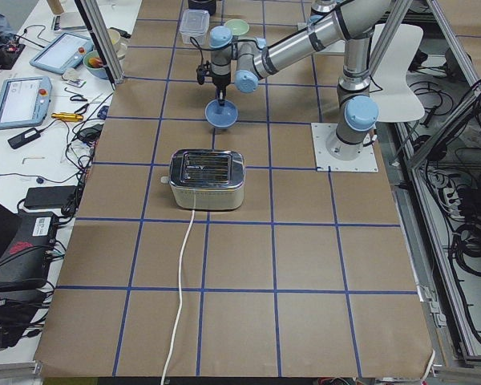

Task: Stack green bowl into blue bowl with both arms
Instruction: 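Carry blue bowl to center with left gripper while right grasps green bowl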

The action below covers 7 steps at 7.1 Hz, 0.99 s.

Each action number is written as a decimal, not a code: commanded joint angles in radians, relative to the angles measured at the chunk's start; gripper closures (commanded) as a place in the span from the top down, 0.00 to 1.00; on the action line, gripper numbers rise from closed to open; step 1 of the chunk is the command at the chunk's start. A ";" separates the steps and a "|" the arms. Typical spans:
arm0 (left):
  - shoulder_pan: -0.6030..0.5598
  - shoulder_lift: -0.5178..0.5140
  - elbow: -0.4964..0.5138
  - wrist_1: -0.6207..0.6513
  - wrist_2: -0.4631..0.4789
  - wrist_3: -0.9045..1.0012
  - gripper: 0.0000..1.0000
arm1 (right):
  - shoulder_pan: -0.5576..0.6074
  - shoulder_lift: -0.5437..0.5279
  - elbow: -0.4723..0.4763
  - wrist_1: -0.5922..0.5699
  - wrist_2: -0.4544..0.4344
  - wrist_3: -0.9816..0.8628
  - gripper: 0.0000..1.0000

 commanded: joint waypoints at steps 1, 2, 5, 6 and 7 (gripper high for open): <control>-0.155 -0.084 0.154 -0.015 -0.024 -0.232 0.00 | 0.003 0.055 0.104 -0.119 0.064 -0.050 1.00; -0.219 -0.134 0.167 0.011 -0.004 -0.317 0.00 | 0.003 0.055 0.195 -0.241 0.068 -0.081 1.00; -0.250 -0.274 0.314 0.060 0.023 -0.407 0.00 | 0.003 0.121 0.335 -0.533 0.071 -0.156 1.00; -0.252 -0.303 0.319 0.062 0.027 -0.407 0.00 | 0.003 0.127 0.338 -0.530 0.072 -0.147 0.99; -0.253 -0.311 0.325 0.062 0.025 -0.409 0.00 | 0.003 0.129 0.345 -0.523 0.072 -0.146 0.90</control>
